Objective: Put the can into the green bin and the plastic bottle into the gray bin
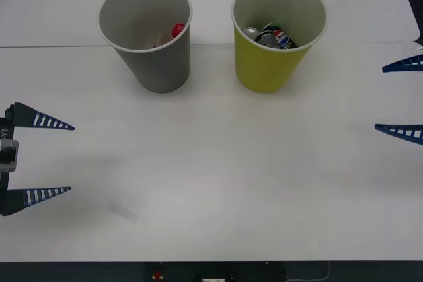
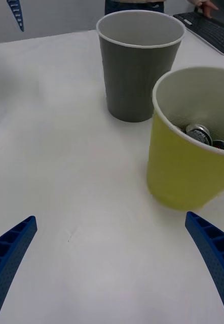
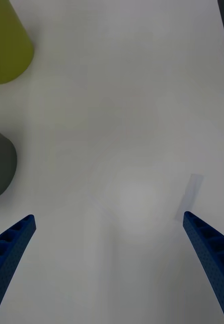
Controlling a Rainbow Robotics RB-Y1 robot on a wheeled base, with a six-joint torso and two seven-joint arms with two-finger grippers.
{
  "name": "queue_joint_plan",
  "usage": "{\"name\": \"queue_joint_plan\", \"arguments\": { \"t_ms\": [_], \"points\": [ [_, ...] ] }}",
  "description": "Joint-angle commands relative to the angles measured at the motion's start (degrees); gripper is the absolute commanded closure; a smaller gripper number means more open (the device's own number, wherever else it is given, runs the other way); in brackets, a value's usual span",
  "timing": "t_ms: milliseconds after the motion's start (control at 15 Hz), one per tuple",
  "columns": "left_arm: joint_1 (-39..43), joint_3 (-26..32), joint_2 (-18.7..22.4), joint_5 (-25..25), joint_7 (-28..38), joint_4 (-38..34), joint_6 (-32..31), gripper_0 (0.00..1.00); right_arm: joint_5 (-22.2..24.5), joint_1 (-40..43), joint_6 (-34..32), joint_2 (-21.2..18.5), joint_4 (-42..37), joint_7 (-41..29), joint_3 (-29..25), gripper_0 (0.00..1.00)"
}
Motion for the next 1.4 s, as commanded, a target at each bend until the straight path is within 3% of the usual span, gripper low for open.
{"name": "queue_joint_plan", "arguments": {
  "t_ms": [67, 467, 800, 1400],
  "points": [
    [0.00, 0.00, 0.00, 0.00, 0.00, 0.00, 0.00, 0.00, -2.86, 5.39, 0.00, 0.91, 0.02, 6.35, -1.71, 0.00],
    [0.00, 0.00, 0.00, 0.00, 0.00, 0.00, 0.00, 0.00, -5.32, 12.59, 0.00, 5.92, 0.02, 16.46, -3.38, 0.00],
    [0.00, 0.00, 0.00, 0.00, 0.00, 0.00, 0.00, 0.00, -5.32, 13.74, 0.00, 9.00, 0.02, 17.34, -3.12, 0.00],
    [0.00, 0.00, 0.00, 0.00, 0.00, 0.00, 0.00, 0.00, -4.44, 14.61, 0.00, 8.82, 0.10, 16.81, -2.59, 0.00]
  ]
}}
